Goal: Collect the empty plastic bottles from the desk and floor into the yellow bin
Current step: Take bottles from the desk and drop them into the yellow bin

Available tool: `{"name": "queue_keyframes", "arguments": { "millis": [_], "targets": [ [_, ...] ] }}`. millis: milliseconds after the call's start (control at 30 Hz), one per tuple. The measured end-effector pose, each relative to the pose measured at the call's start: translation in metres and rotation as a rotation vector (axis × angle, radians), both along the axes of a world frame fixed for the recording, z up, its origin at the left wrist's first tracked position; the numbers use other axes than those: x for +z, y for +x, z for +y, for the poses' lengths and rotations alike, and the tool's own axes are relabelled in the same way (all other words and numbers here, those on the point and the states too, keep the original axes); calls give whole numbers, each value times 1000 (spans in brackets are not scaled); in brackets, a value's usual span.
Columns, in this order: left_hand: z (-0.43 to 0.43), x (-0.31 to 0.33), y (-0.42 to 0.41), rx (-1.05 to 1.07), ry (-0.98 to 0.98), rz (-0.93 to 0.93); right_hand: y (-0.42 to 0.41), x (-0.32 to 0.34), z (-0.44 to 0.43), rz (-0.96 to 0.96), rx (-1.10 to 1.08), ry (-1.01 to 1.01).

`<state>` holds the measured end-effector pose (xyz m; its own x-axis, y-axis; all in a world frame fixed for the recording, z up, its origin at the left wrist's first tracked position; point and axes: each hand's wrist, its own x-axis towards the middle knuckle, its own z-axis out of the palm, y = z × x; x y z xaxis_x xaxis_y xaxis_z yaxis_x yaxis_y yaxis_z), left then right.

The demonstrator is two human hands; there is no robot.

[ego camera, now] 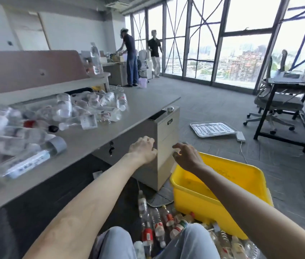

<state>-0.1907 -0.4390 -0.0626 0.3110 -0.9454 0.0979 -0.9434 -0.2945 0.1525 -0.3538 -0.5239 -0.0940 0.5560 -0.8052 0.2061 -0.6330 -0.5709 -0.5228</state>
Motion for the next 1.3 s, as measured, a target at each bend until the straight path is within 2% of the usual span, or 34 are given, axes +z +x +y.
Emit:
{"name": "queue_keyframes", "arguments": {
  "millis": [200, 333, 467, 567, 700, 800, 900, 1100, 1300],
  "targets": [
    [96, 51, 67, 162, -245, -36, 103, 43, 62, -152, 207, 3],
    [165, 71, 111, 323, -323, -112, 165, 60, 117, -185, 345, 28],
    [223, 74, 156, 506, -292, -116, 213, 67, 165, -190, 491, 12],
    [249, 67, 179, 575, -177, -74, 234, 70, 186, -180, 568, 5],
    [252, 50, 197, 570, -36, -38, 254, 76, 197, -192, 593, -31],
    [245, 42, 203, 547, -4, 28, 263, 82, 194, -186, 578, -32],
    [237, 32, 207, 513, -36, -28, 268, 84, 187, -182, 568, -24],
    [259, 36, 217, 620, -186, 97, 294, 96, 184, -273, 542, -32],
    [334, 60, 232, 760, -598, 504, 340, 106, 224, -281, 585, -56]
  ]
}}
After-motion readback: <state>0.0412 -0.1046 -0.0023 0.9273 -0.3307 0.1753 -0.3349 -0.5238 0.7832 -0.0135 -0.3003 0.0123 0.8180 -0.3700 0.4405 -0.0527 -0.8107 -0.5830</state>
